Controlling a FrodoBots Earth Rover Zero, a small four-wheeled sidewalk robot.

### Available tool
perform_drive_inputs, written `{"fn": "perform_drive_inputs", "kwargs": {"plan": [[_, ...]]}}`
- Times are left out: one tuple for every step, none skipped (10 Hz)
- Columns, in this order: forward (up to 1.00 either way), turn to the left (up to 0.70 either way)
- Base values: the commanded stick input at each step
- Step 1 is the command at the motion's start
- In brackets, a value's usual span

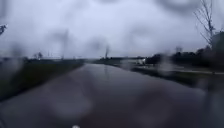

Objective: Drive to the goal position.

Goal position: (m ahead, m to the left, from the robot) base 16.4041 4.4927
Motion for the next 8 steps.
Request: {"fn": "perform_drive_inputs", "kwargs": {"plan": [[0.62,0.39],[0.03,0.68],[0.0,0.7],[0.0,0.7],[0.0,0.7],[0.0,0.7],[0.0,0.7],[0.0,0.7]]}}
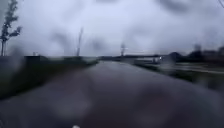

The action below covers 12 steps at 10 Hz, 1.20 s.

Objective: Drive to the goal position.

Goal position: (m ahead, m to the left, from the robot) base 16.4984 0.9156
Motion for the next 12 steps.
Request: {"fn": "perform_drive_inputs", "kwargs": {"plan": [[0.0,0.7],[0.0,0.7],[0.0,0.7],[0.0,0.7],[0.0,0.7],[0.0,0.7],[0.0,0.7],[0.0,0.7],[0.0,0.7],[0.0,0.7],[0.0,0.7],[0.0,0.7]]}}
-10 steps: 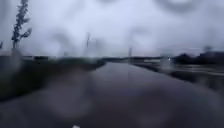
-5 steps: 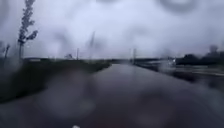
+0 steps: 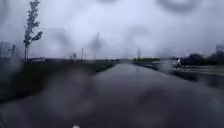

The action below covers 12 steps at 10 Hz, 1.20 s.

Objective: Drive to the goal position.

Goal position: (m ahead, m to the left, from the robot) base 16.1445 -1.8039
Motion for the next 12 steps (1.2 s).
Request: {"fn": "perform_drive_inputs", "kwargs": {"plan": [[0.0,0.7],[0.0,0.7],[0.0,0.7],[0.0,0.7],[0.0,0.7],[0.0,0.7],[0.0,0.7],[0.0,0.7],[0.0,0.7],[0.0,0.7],[0.0,0.7],[0.0,0.7]]}}
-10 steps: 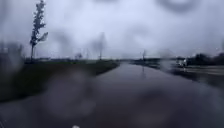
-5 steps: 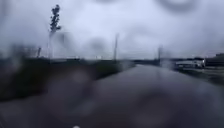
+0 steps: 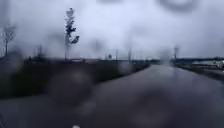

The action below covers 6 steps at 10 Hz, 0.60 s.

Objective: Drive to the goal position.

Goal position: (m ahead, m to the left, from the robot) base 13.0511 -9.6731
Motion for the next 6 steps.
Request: {"fn": "perform_drive_inputs", "kwargs": {"plan": [[0.0,0.7],[0.0,0.7],[0.0,0.7],[0.0,0.7],[0.0,0.7],[0.0,0.7]]}}
